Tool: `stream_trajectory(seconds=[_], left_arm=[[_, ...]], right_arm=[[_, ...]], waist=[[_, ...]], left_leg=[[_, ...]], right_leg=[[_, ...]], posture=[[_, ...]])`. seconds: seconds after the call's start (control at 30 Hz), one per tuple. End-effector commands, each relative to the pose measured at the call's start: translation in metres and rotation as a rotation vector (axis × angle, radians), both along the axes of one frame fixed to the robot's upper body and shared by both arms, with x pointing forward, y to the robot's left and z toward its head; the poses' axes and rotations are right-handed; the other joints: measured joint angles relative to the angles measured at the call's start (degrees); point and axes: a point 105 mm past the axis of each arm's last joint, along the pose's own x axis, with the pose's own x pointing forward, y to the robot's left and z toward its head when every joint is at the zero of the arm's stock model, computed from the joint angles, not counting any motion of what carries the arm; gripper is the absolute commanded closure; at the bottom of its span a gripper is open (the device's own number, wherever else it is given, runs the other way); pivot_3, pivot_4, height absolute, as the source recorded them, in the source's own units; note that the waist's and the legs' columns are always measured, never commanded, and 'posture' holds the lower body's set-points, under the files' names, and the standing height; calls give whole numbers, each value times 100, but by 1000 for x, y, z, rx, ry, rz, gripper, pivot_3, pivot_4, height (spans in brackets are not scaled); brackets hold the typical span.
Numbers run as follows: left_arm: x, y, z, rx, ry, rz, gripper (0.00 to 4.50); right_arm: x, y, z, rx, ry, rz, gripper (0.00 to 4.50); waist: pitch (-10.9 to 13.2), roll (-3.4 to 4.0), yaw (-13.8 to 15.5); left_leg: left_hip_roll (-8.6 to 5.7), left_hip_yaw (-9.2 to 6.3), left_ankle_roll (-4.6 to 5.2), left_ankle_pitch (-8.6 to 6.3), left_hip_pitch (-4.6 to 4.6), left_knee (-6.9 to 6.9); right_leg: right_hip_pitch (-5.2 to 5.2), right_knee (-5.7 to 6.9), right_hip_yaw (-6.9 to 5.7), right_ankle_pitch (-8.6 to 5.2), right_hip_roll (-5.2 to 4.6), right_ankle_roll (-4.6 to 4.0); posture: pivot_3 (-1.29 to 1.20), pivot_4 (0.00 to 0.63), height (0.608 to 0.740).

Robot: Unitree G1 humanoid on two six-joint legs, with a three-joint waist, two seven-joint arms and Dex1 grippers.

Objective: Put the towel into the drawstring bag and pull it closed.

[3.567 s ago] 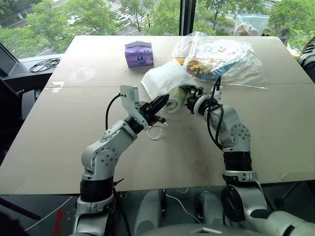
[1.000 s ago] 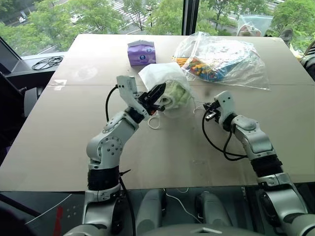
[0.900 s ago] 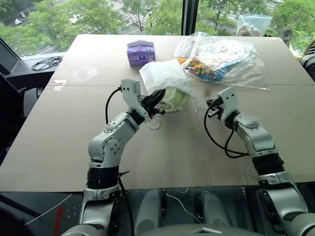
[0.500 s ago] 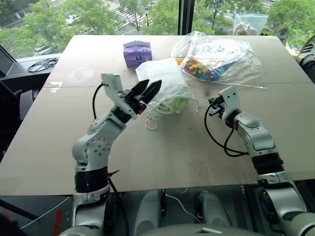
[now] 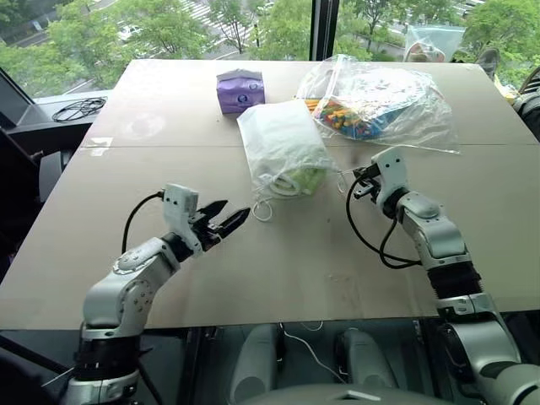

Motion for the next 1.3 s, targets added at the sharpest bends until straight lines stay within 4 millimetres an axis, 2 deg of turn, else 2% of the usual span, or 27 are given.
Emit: stream_trajectory(seconds=[0.03,0.1,0.27,0.43,0.53,0.57,0.6,0.73,0.87,0.97,1.17,1.3], left_arm=[[9,-4,-3,72,-48,-9,830],[18,-7,-4,48,-54,10,830],[41,-11,-14,132,-71,6,830],[49,-25,-11,103,-95,-37,830],[51,-27,-11,94,-99,-37,1587],[51,-26,-11,91,-98,-35,2021],[51,-26,-11,90,-98,-33,2699],[50,-21,-11,108,-111,-8,4393],[53,-13,5,202,-268,67,4456],[57,-1,20,347,-430,189,4456],[54,40,50,595,-674,544,4456],[51,55,73,659,-774,695,4456]], right_arm=[[2,0,19,7,-64,2,4500],[2,0,19,8,-65,3,4500],[1,1,20,6,-69,4,4500],[1,-1,20,6,-75,-6,4500],[1,-1,20,9,-77,-12,4500],[0,-1,20,10,-77,-13,4500],[0,-1,20,11,-78,-15,4500],[0,-3,21,6,-86,-24,4500],[5,-12,29,-16,-140,-94,4500],[15,-32,44,7,-199,-230,4500],[25,-83,82,7,-353,-515,4500],[24,-112,90,34,-392,-673,4500]], waist=[[0,0,-9],[-3,5,5],[-4,6,-2],[-4,6,-7],[-4,6,-2],[-4,6,-3],[-4,6,-3],[-5,7,-4],[-4,7,-10],[-4,7,-5],[-4,7,-5],[-5,7,3]], left_leg=[[1,2,0,0,0,-2],[5,3,-1,1,0,-4],[5,7,-1,2,1,-3],[5,10,6,8,1,-1],[6,10,20,16,1,-1],[5,10,20,16,1,0],[6,11,21,16,1,0],[6,9,21,16,1,0],[6,10,20,15,1,0],[8,10,13,12,1,-1],[7,17,1,4,0,-2],[8,20,1,5,0,-4]], right_leg=[[-3,0,2,1,0,-2],[-5,1,2,3,2,-5],[-4,1,2,4,4,-6],[-1,5,3,18,7,19],[-1,5,2,18,7,19],[-1,5,3,18,7,19],[-1,5,3,19,6,20],[-1,5,3,19,7,20],[-1,5,4,19,7,19],[-2,6,4,19,7,19],[-4,7,9,19,7,20],[-4,8,7,19,7,20]], posture=[[0,150,739],[0,150,739],[0,150,739],[0,150,739],[0,150,739],[0,150,739],[0,150,739],[0,150,739],[0,150,739],[0,150,739],[0,150,739],[0,150,739]])
